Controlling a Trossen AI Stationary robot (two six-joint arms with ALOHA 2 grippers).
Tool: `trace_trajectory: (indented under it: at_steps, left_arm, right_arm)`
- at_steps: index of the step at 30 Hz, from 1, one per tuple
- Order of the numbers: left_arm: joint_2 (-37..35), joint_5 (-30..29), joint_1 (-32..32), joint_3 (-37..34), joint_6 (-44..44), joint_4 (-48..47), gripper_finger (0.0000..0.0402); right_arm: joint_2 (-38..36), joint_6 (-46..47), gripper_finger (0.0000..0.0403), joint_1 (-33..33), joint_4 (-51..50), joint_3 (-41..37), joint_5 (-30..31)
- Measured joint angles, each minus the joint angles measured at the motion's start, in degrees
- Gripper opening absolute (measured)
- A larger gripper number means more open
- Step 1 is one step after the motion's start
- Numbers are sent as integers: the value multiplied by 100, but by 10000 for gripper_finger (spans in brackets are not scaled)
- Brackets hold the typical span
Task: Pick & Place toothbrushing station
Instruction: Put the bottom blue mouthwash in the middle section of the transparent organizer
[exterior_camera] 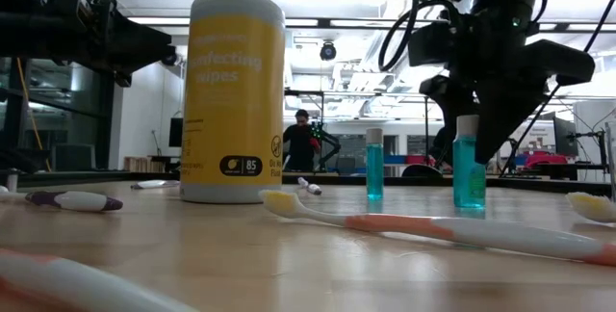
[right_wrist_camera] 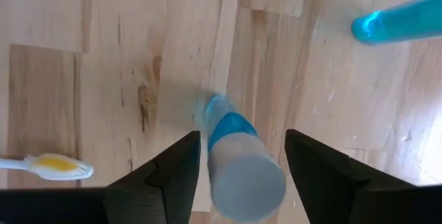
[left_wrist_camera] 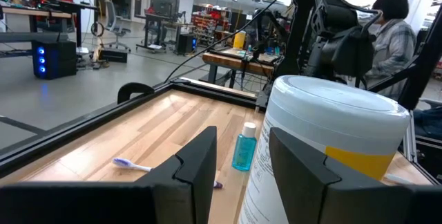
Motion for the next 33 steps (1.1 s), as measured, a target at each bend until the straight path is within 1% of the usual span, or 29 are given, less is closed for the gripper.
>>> trace_trajectory:
  at_steps: [12,19,22,28,33]
  left_arm:
    - [-2,0,0,-2,2,0,130]
    - [0,0,-2,0,2,0,130]
    - [0,0,0,0,2,0,130]
    - [0,0,-2,-2,2,-2,130]
    - [0,0,0,0,2,0,130]
  right_arm:
    - [0,33,204,15,4,1,-84]
    - [0,34,204,15,-340,426,-17]
    - [0,35,204,15,-320,571,-17]
    - [0,86,204,15,-632,570,-30]
    - [0,96,204,15,-640,570,-34]
